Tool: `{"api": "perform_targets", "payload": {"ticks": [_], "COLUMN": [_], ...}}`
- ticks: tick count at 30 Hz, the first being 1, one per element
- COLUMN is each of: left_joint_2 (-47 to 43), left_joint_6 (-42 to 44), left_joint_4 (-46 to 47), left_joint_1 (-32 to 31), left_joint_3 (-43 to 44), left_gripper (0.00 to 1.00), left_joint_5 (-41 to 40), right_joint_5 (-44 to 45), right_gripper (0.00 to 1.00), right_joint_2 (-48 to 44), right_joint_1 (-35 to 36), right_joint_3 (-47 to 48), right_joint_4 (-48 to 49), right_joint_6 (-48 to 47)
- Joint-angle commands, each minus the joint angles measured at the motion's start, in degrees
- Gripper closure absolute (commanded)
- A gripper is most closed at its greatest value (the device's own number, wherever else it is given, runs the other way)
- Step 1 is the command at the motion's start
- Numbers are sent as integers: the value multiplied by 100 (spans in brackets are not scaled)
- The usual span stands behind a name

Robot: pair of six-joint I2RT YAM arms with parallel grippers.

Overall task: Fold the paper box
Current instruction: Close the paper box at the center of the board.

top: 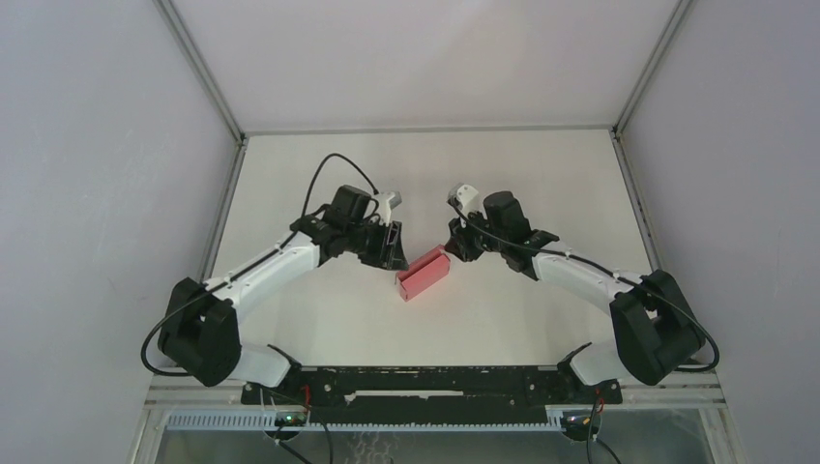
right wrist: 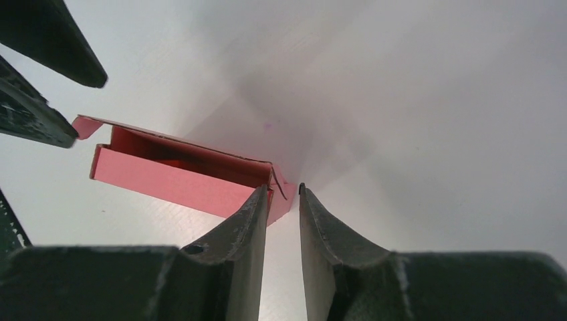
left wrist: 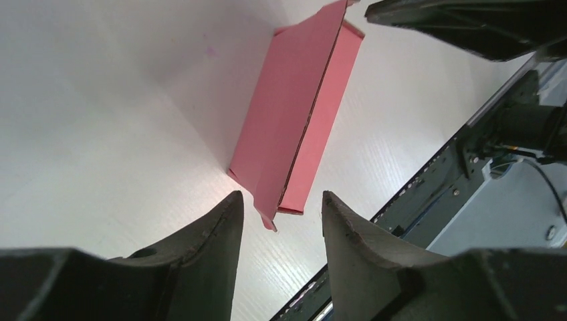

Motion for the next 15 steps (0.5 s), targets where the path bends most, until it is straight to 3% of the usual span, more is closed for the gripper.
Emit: {"api": "perform_targets", "payload": {"ticks": [1,9,15], "left_joint_2": [122,-70,-1103], "left_joint_6": [370,305,-303], "left_joint_4": [-339,-499,-758], "left_joint_1": [-151,-185,-207], "left_joint_3": [247,466,513], "left_gripper": [48,48,50], "left_joint_5": [-268,-629,-1448], "right_joint_5": [-372,26,-110], "right_gripper": [68,62,54], "right_joint_2": [-57,-471,-675], "right_joint_1": [-55,55,66], "right_joint_3": [118,127,519], "right_joint_4": [245,-34,-543], "right_joint_6": [-120,-13,-277]}}
